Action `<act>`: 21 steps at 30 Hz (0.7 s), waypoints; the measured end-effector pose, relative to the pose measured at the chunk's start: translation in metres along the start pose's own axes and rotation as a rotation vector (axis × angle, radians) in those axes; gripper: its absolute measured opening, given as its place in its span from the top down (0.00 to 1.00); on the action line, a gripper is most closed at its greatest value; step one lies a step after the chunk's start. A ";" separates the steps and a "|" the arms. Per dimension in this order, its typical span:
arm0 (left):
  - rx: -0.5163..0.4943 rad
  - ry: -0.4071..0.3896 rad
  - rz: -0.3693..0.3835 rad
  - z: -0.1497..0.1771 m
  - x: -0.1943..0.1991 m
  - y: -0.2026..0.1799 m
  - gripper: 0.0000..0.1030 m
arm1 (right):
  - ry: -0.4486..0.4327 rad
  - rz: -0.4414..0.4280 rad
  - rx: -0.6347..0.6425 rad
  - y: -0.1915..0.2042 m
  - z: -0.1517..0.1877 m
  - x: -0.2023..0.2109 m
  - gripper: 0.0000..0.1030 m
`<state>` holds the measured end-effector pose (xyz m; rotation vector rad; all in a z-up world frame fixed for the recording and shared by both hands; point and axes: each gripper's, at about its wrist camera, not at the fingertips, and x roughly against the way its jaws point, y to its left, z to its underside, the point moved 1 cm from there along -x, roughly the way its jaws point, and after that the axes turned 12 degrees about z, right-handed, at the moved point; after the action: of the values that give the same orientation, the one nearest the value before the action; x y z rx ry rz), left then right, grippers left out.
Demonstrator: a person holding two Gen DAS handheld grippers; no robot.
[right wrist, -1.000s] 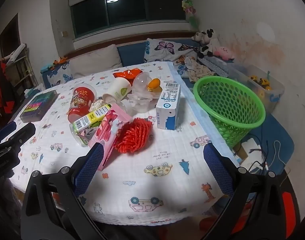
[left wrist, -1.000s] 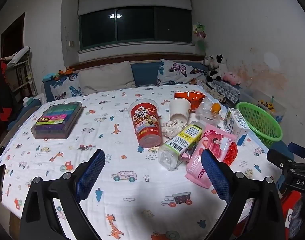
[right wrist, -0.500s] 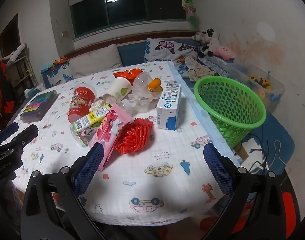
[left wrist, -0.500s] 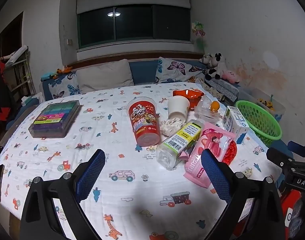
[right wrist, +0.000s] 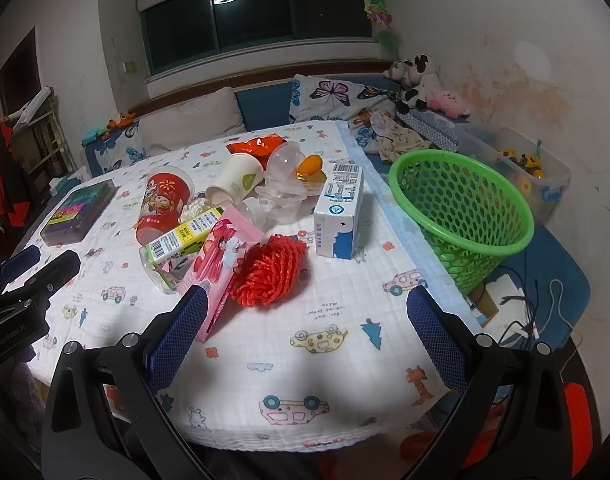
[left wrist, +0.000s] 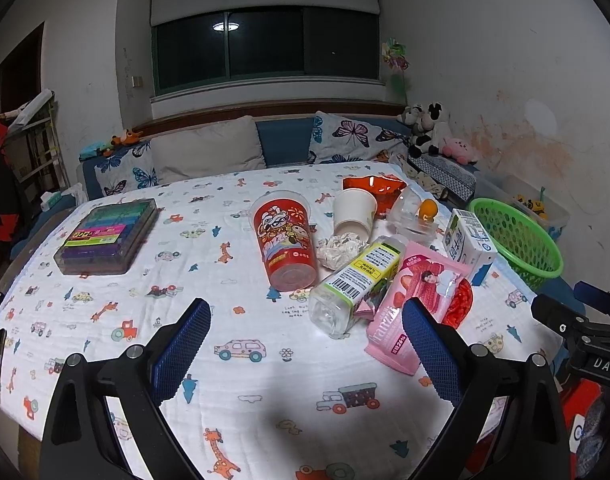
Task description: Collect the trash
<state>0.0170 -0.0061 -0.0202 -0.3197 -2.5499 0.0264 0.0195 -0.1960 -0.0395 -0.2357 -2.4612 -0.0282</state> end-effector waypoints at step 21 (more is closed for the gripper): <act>0.005 -0.001 0.002 0.000 -0.003 0.006 0.09 | 0.006 -0.005 -0.002 -0.002 0.000 -0.002 0.04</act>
<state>0.0209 -0.0010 -0.0226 -0.3203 -2.5501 0.0341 0.0209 -0.1980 -0.0409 -0.2306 -2.4560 -0.0335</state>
